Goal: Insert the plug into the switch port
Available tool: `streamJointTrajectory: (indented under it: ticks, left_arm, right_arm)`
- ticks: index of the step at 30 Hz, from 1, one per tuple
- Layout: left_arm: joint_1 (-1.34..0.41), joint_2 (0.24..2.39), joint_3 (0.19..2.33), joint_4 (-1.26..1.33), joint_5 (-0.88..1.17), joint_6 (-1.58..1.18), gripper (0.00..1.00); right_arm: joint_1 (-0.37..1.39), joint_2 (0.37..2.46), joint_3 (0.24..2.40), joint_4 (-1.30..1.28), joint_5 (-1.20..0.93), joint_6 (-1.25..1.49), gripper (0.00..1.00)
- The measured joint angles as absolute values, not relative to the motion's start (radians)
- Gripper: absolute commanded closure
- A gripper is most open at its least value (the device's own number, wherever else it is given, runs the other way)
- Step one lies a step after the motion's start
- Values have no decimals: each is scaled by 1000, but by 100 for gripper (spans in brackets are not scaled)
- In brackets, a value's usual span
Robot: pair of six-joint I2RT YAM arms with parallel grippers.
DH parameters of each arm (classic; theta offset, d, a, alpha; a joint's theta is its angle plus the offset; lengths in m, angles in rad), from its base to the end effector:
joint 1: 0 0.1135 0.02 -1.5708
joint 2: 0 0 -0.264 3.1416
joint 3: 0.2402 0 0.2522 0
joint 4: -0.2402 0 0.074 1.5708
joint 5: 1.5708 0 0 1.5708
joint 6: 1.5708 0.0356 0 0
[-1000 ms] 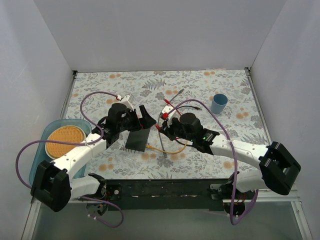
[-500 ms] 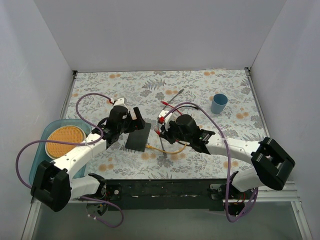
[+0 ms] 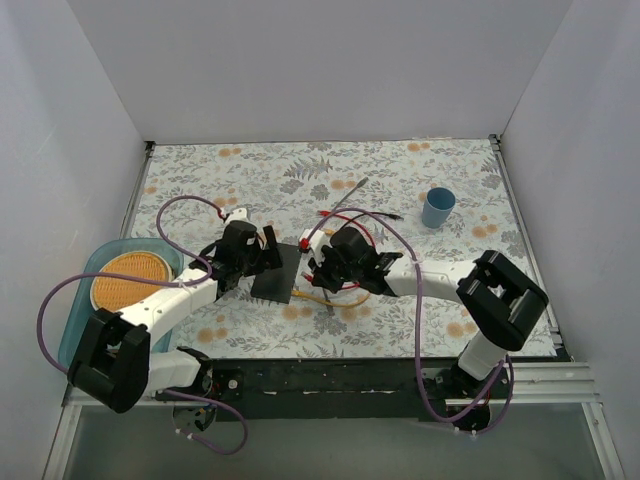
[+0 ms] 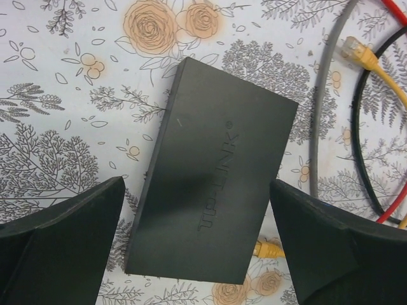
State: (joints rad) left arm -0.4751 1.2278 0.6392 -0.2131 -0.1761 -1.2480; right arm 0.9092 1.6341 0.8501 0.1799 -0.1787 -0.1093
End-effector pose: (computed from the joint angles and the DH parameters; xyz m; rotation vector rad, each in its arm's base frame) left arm 0.2199 -0.1061 0.1977 -1.0023 2.2315 -0.6102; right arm 0.2053 0.2739 0.1846 -1.1817 1.9007 0.6414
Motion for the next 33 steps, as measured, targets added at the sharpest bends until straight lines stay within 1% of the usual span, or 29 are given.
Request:
streamJointTrajectory:
  ticks: [8, 15, 22, 33]
  left_arm:
    - [-431, 1277, 612, -174, -160, -1243, 2]
    - [-413, 1301, 597, -148, -131, -1238, 2]
    - [-411, 1303, 596, -128, -99, -1232, 2]
    - [-410, 1356, 596, -109, -48, -1222, 2]
  right_arm:
    - [909, 1709, 915, 153, -228, -112, 99]
    - [909, 1752, 929, 135, -262, -113, 99]
    - [909, 1776, 939, 117, -266, -121, 99]
    - [909, 1827, 1012, 59, -264, -130, 99]
